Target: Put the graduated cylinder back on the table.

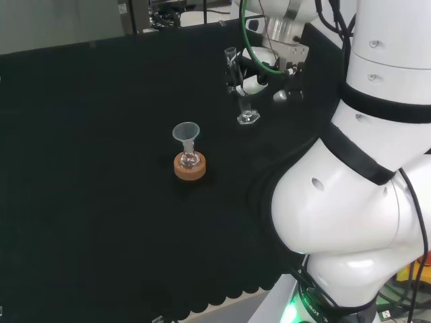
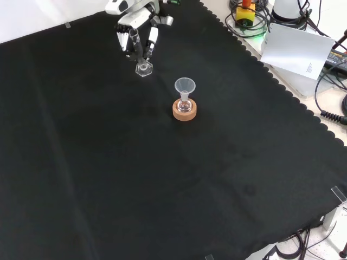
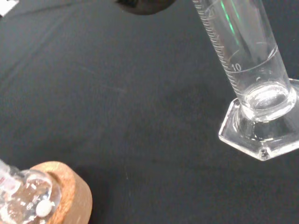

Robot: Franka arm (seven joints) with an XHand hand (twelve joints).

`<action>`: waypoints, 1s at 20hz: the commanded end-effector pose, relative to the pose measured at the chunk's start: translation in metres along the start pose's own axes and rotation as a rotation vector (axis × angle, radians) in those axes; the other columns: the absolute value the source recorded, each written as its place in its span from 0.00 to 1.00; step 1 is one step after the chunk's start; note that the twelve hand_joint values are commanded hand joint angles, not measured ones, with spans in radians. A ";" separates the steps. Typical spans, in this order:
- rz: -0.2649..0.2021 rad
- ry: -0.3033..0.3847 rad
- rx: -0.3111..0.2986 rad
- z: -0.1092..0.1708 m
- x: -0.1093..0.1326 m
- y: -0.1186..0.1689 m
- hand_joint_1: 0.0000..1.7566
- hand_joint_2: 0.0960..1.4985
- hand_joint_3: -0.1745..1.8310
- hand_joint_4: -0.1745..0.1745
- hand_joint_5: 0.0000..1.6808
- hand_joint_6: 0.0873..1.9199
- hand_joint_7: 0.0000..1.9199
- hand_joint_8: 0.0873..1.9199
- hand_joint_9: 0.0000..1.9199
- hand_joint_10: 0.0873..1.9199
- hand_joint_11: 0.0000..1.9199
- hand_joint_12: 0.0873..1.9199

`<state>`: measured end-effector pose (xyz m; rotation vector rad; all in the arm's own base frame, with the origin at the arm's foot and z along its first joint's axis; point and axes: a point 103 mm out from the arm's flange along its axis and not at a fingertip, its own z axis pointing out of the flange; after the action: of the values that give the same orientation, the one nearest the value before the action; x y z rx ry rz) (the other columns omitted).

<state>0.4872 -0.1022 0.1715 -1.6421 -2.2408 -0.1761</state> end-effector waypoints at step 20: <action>-0.052 0.110 -0.158 0.047 -0.025 0.049 0.71 0.74 0.09 0.00 0.55 0.53 0.51 0.53 0.76 0.00 0.69 0.36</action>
<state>0.5312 -0.0972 0.1220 -1.6087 -2.2369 -0.4266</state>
